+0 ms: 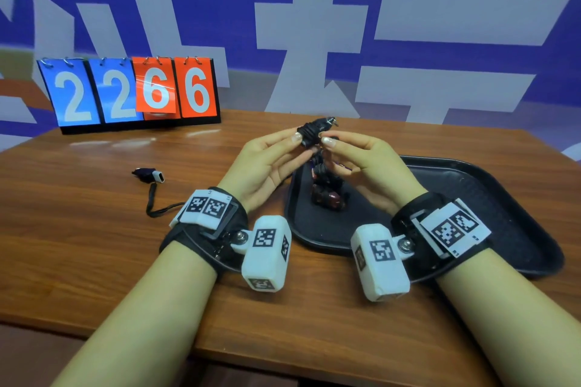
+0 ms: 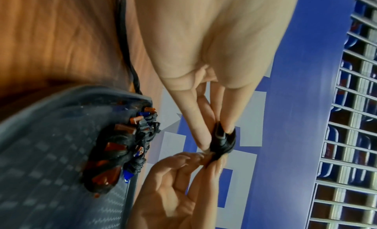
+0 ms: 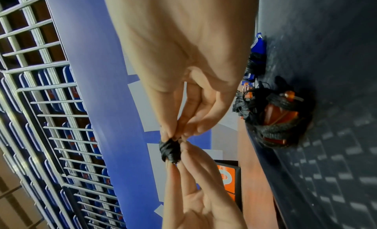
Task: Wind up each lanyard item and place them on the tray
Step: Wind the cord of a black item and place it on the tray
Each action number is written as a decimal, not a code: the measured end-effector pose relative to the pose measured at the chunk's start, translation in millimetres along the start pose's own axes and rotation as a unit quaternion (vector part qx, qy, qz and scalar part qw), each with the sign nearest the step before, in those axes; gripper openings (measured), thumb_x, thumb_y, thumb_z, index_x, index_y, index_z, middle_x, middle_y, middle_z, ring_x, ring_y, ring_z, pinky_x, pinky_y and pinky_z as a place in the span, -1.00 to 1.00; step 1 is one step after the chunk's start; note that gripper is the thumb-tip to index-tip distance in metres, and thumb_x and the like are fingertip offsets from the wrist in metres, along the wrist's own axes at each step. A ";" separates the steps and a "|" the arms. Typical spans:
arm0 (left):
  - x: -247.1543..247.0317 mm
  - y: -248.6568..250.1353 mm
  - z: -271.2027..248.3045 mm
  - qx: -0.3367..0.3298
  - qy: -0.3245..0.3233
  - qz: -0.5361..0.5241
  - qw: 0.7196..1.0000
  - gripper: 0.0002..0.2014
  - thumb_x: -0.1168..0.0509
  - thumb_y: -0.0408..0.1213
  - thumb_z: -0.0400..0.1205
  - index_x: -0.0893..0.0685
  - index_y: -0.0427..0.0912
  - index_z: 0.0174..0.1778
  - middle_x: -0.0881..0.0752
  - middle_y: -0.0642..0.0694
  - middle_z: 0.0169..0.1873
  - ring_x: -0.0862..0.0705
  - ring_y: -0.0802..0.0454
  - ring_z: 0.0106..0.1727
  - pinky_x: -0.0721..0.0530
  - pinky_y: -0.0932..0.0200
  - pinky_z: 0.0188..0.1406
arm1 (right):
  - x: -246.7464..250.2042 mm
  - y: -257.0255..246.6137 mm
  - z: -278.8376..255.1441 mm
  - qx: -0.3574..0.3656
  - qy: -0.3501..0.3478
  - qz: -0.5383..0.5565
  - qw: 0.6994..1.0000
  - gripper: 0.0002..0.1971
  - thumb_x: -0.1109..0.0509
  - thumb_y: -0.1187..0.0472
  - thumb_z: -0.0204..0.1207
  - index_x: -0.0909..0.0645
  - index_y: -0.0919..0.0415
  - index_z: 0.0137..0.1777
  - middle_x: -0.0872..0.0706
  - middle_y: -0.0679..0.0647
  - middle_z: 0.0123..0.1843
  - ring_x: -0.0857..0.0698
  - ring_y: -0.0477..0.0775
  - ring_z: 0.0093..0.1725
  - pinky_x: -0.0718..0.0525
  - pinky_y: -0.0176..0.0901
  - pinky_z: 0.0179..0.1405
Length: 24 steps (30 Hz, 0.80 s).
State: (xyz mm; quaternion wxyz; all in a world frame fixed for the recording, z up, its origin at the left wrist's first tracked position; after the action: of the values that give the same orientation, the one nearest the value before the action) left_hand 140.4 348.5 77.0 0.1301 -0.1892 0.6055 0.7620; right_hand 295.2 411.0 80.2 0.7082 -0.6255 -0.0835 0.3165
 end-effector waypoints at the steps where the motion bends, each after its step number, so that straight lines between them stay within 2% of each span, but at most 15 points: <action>1: 0.3 -0.1 -0.6 0.012 -0.004 0.002 1.000 -0.73 -0.20 -0.46 0.74 -0.66 -0.43 0.32 -0.79 -0.28 0.17 -0.79 -0.06 0.17 -0.75 0.22 0.14 | 0.9 0.0 0.0 -0.004 -0.003 -0.003 1.000 -0.85 -0.43 0.40 0.55 -0.78 0.30 0.05 -0.78 0.11 -0.16 -0.67 0.01 -0.18 -0.70 -0.33 -0.09; 4: 1.3 0.8 -2.4 0.036 0.008 -0.024 0.999 -0.79 -0.20 -0.47 0.71 -0.74 -0.38 0.10 -0.84 -0.23 -0.05 -0.83 -0.05 0.04 -0.79 0.18 0.00 | 0.3 0.8 -0.7 -0.005 -0.010 -0.034 0.999 -0.86 -0.44 0.39 0.54 -0.78 0.28 0.04 -0.80 0.12 -0.10 -0.70 -0.02 -0.14 -0.71 -0.30 -0.04; 6: 2.5 1.2 -2.9 0.039 0.021 -0.028 0.999 -0.82 -0.22 -0.45 0.70 -0.75 -0.34 0.03 -0.84 -0.20 -0.11 -0.83 -0.05 0.00 -0.80 0.17 -0.04 | -0.7 1.4 -0.8 -0.001 -0.013 -0.050 0.999 -0.86 -0.44 0.39 0.54 -0.78 0.27 0.04 -0.83 0.11 -0.05 -0.75 -0.05 -0.09 -0.73 -0.25 0.05; 9: 2.1 0.6 -2.9 0.040 0.021 -0.013 0.999 -0.84 -0.29 -0.38 0.68 -0.79 -0.28 0.02 -0.84 -0.21 -0.04 -0.83 -0.06 0.04 -0.79 0.18 -0.02 | -0.1 0.9 -0.4 0.005 -0.013 -0.058 0.998 -0.87 -0.45 0.39 0.53 -0.79 0.25 0.01 -0.84 0.10 -0.04 -0.77 -0.05 -0.05 -0.72 -0.25 0.03; 12: 2.2 -1.4 -2.6 0.047 0.021 0.035 0.998 -0.80 -0.32 -0.28 0.69 -0.78 -0.25 0.14 -0.84 -0.17 0.06 -0.82 -0.02 0.09 -0.77 0.27 -0.02 | -0.7 0.9 -1.9 0.014 -0.017 -0.093 0.995 -0.86 -0.47 0.39 0.52 -0.80 0.23 0.02 -0.85 0.09 -0.01 -0.79 -0.04 0.02 -0.74 -0.22 0.08; 14: 4.0 -2.4 -1.8 0.056 0.026 0.041 0.997 -0.78 -0.33 -0.30 0.68 -0.76 -0.26 0.19 -0.84 -0.19 0.08 -0.82 -0.01 0.09 -0.77 0.29 -0.02 | -1.1 1.1 -3.1 0.022 -0.020 -0.128 0.991 -0.87 -0.50 0.37 0.50 -0.80 0.20 0.00 -0.85 0.09 0.00 -0.80 0.01 0.05 -0.75 -0.17 0.14; 17: 7.1 -2.0 -1.7 0.062 0.040 0.032 0.997 -0.79 -0.34 -0.40 0.66 -0.77 -0.33 0.17 -0.82 -0.29 0.08 -0.83 -0.11 0.08 -0.79 0.22 0.04 | 0.2 1.0 -3.7 0.026 -0.022 -0.146 0.989 -0.86 -0.50 0.37 0.49 -0.80 0.24 0.02 -0.85 0.15 0.01 -0.79 0.12 0.08 -0.75 -0.09 0.17; 19: 8.1 -1.1 -1.8 0.050 0.052 0.034 0.997 -0.81 -0.35 -0.45 0.64 -0.77 -0.36 0.13 -0.83 -0.30 0.05 -0.83 -0.13 0.08 -0.80 0.20 0.03 | 0.7 -0.9 -4.2 0.039 -0.024 -0.160 0.986 -0.84 -0.49 0.37 0.51 -0.79 0.27 0.07 -0.85 0.15 0.03 -0.80 0.09 0.08 -0.76 -0.16 0.08; 21: 9.6 -0.7 -0.9 0.034 0.069 0.047 0.996 -0.80 -0.36 -0.48 0.63 -0.77 -0.38 0.15 -0.84 -0.26 0.05 -0.82 -0.11 0.10 -0.79 0.23 -0.03 | -0.8 -4.7 -4.9 0.072 -0.024 -0.191 0.979 -0.81 -0.47 0.36 0.54 -0.79 0.28 0.12 -0.85 0.11 0.06 -0.80 -0.04 0.05 -0.70 -0.31 -0.02; 24: 11.0 -3.1 0.8 0.030 0.081 0.072 0.994 -0.76 -0.37 -0.53 0.61 -0.75 -0.41 0.19 -0.83 -0.29 0.05 -0.83 -0.16 0.10 -0.80 0.18 0.03 | -3.7 -9.5 -5.6 0.130 -0.028 -0.244 0.961 -0.80 -0.48 0.35 0.54 -0.80 0.22 0.13 -0.81 0.12 0.03 -0.73 -0.14 -0.03 -0.65 -0.39 0.01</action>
State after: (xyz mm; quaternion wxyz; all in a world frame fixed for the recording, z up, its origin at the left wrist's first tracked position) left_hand 131.8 349.7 69.5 0.0312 -0.2024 0.6482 0.7334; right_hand 298.5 404.1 89.0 0.8366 -0.4794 -0.2112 0.1600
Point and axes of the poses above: each hand's wrist, its own z-axis towards the middle knuckle, its own x-axis out of the back of the hand, y = z × x, the point moved 3 cm from there along z, towards the middle knuckle
